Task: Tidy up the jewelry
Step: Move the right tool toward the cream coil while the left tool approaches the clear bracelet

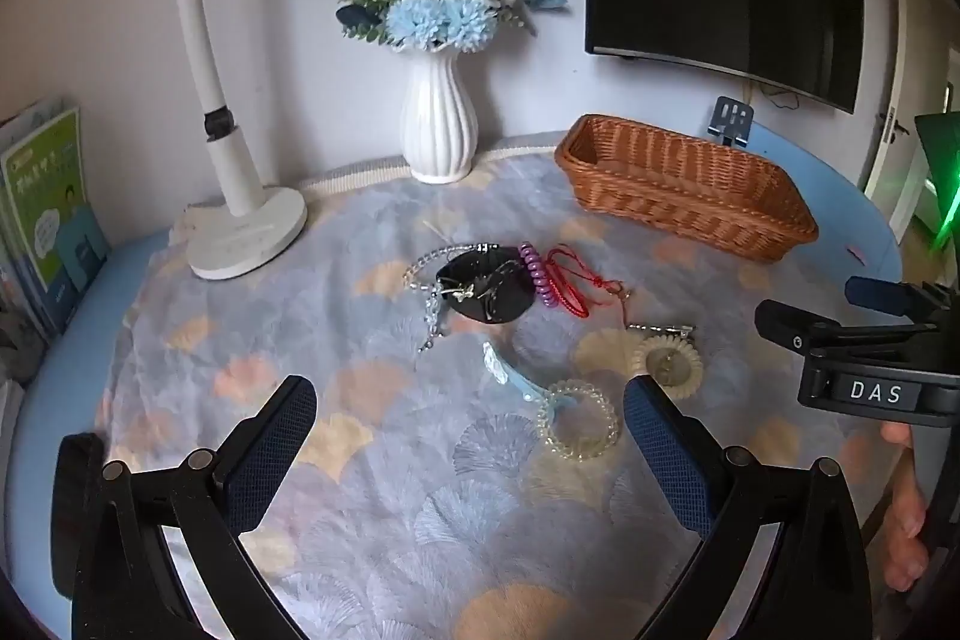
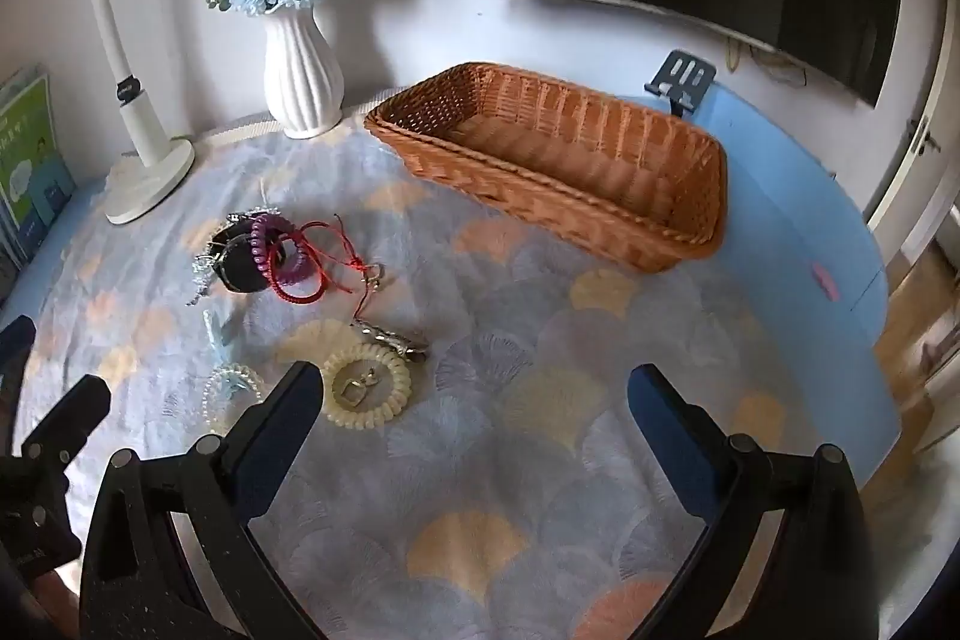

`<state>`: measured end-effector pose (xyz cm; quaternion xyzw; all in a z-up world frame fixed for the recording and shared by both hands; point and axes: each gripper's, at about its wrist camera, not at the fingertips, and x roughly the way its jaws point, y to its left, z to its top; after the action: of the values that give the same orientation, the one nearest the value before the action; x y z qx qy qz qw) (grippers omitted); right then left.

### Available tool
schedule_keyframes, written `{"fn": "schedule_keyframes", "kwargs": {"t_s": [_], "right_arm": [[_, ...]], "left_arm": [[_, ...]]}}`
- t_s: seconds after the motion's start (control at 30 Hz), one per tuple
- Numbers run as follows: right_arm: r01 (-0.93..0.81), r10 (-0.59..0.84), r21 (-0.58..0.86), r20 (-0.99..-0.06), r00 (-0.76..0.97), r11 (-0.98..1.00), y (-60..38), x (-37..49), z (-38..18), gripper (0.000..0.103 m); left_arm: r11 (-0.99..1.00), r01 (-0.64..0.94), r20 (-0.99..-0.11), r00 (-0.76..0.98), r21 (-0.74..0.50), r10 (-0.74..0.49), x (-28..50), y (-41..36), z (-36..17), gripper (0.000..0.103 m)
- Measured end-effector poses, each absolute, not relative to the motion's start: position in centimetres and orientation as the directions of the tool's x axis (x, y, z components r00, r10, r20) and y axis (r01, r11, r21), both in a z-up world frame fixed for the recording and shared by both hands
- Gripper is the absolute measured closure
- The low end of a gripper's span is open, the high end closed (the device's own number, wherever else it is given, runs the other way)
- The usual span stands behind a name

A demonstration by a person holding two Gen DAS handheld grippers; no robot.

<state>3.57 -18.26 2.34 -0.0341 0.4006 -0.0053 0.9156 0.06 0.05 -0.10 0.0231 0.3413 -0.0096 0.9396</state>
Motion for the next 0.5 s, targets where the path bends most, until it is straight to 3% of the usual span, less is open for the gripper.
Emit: {"fn": "schedule_keyframes", "kwargs": {"t_s": [0.5], "right_arm": [[0.001, -0.05, -0.069, -0.722, 0.69, 0.998, -19.0, 2.6, 3.1, 0.001]], "left_arm": [[0.994, 0.099, -0.636, 0.77, 0.053, -0.043, -0.9, -1.6, -0.2, 0.001]]}}
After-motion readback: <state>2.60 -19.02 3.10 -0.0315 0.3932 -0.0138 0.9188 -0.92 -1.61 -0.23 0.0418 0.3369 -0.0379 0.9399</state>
